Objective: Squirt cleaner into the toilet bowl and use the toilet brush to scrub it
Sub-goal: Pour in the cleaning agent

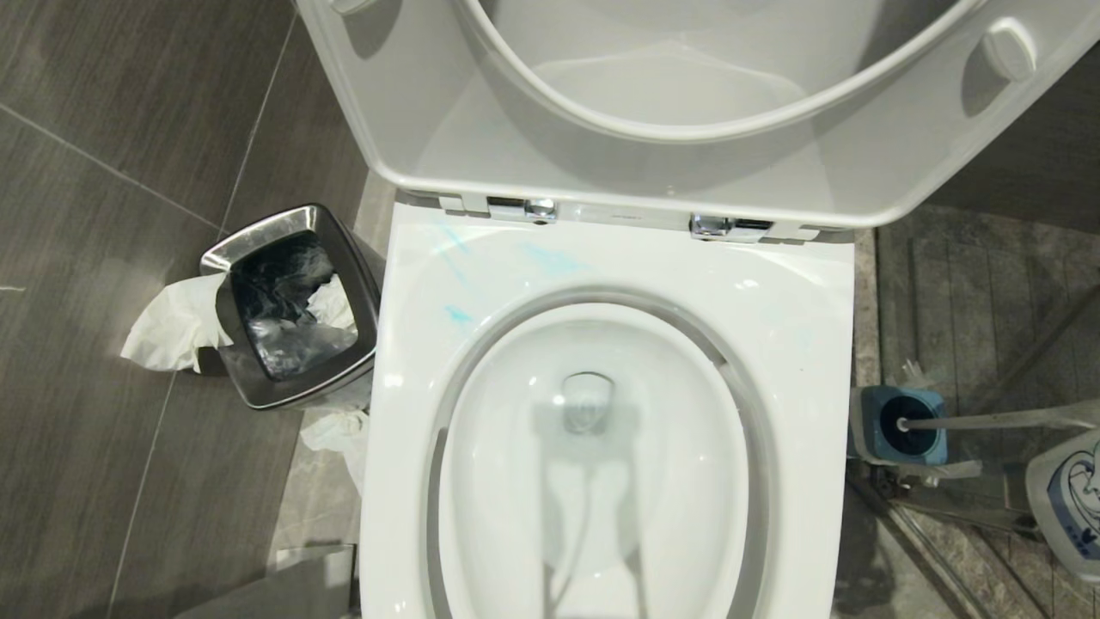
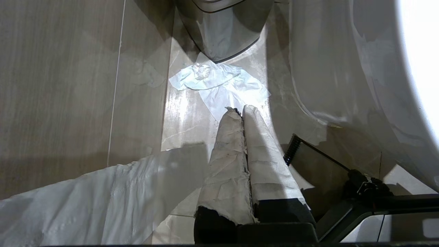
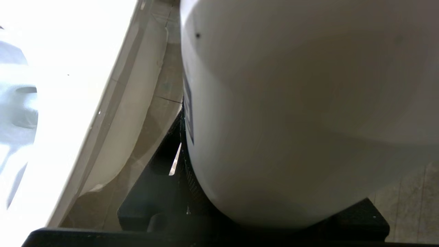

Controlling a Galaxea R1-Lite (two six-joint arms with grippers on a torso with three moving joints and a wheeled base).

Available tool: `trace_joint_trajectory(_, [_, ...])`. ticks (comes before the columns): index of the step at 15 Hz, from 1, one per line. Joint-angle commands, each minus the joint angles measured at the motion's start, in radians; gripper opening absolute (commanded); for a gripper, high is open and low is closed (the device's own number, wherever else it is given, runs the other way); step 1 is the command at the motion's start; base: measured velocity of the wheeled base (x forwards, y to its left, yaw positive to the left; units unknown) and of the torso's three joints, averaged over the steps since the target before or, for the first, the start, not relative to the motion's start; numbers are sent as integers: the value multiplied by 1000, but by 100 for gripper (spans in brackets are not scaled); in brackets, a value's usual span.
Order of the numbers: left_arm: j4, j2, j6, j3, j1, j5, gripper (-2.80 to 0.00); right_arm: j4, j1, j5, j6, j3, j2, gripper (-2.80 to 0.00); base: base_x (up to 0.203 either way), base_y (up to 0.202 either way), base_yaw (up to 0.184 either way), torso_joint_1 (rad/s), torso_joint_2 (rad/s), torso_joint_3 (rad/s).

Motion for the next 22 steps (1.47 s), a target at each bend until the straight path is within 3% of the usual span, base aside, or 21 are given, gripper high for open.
trace_joint_trajectory(1, [0,2,0,0,0,0,-280,-2,0,0,-1,5,-2,-280,0,0,0,0,0,0])
trace_joint_trajectory(9, [0,2,-4,1,0,5,-280,-2,0,10,0,48,-4,-280,0,0,0,1,-1,12])
trace_joint_trajectory(22, [0,2,-9,0,0,12,-280,-4,0,13,4,68,-13,-280,0,0,0,0,2,191])
